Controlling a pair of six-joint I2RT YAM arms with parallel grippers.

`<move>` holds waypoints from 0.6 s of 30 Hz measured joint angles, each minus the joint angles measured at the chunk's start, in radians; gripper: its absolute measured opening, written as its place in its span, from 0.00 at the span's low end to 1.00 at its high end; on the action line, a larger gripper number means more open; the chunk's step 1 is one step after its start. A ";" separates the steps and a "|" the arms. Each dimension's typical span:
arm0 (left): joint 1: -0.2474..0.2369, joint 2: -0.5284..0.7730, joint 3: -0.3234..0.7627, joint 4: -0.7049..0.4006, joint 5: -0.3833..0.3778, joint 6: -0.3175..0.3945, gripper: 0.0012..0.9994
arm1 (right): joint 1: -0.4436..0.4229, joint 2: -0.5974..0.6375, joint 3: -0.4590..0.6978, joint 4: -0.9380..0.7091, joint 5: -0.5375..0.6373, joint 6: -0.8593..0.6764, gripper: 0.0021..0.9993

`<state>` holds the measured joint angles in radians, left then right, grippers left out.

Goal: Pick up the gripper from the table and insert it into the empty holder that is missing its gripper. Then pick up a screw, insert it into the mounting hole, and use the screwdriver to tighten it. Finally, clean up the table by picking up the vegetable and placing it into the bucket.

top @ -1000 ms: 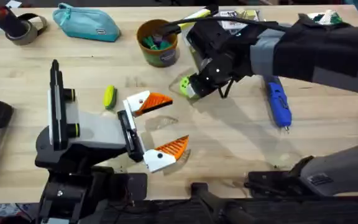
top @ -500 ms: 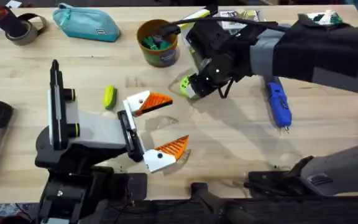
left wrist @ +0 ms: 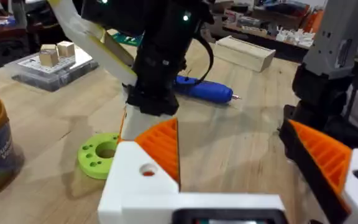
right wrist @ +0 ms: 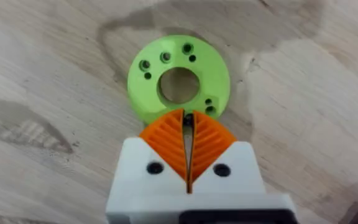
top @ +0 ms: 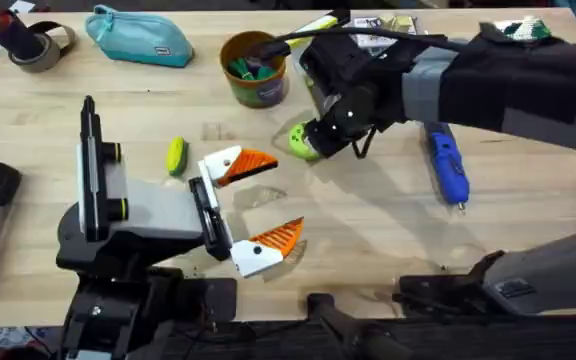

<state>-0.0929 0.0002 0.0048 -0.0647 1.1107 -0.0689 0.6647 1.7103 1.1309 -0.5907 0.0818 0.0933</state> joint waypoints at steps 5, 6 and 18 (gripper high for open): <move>0.000 0.000 0.000 0.000 0.000 0.000 0.99 | 0.000 0.000 0.000 0.000 0.000 -0.006 0.00; 0.000 0.000 0.000 0.000 0.000 0.000 0.99 | 0.000 0.000 0.000 0.000 0.000 -0.008 0.00; 0.000 0.000 0.000 0.000 0.000 0.000 0.99 | 0.000 -0.056 0.075 -0.104 0.000 -0.008 0.00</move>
<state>-0.0929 0.0002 0.0048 -0.0647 1.1106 -0.0689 0.6647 1.6539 1.2062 -0.6950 0.0815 0.0853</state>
